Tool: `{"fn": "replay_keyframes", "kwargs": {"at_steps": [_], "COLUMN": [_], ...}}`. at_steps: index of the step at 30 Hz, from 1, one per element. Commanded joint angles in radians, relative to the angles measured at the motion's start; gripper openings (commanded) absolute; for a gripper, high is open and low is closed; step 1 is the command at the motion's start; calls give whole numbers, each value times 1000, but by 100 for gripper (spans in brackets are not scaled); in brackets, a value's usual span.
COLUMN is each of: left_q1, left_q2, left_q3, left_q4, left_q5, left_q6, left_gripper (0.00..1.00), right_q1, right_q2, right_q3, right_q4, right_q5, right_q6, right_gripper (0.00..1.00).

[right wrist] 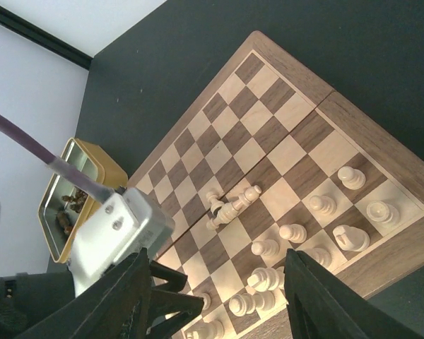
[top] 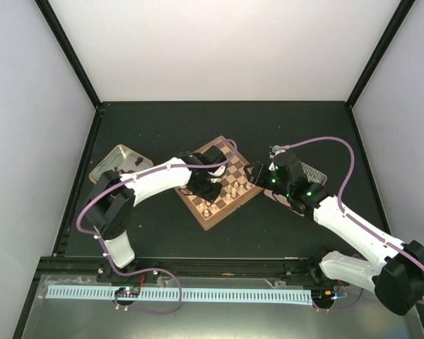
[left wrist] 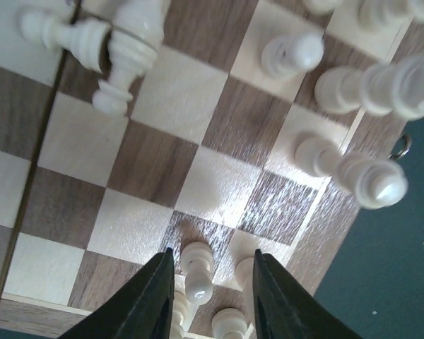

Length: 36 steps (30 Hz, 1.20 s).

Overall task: Set up the chess pieces on the board
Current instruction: Place the chess piece on the chessboard, then pick up the chess piece from the chessboard.

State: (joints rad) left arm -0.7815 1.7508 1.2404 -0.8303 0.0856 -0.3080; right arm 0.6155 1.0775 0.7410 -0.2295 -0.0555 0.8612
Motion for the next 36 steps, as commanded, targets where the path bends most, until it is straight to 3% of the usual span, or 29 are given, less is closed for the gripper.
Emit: {"fn": "replay_keyframes", "kwargs": {"at_steps": [1, 4, 14, 28, 36], "left_q1": [-7, -6, 20, 73, 81], "left_q2": [2, -2, 128, 202, 228], "left_q3": [70, 92, 213, 235, 228], "left_q4": [-30, -25, 2, 28, 45], "left_q5": [-32, -43, -109, -74, -31], "left_q6": [7, 10, 67, 77, 87], "left_gripper": [35, 41, 46, 41, 27], "right_q1": [-5, -5, -5, -5, -5], "right_q2": [-9, -15, -41, -60, -65], "right_q3": [1, -2, -18, -28, -24], "right_q4": [0, -5, -21, -27, -32], "right_q5": [3, 18, 65, 70, 77], "right_q6": [-16, -19, -20, -16, -14], "right_gripper": [53, 53, 53, 53, 53]}}
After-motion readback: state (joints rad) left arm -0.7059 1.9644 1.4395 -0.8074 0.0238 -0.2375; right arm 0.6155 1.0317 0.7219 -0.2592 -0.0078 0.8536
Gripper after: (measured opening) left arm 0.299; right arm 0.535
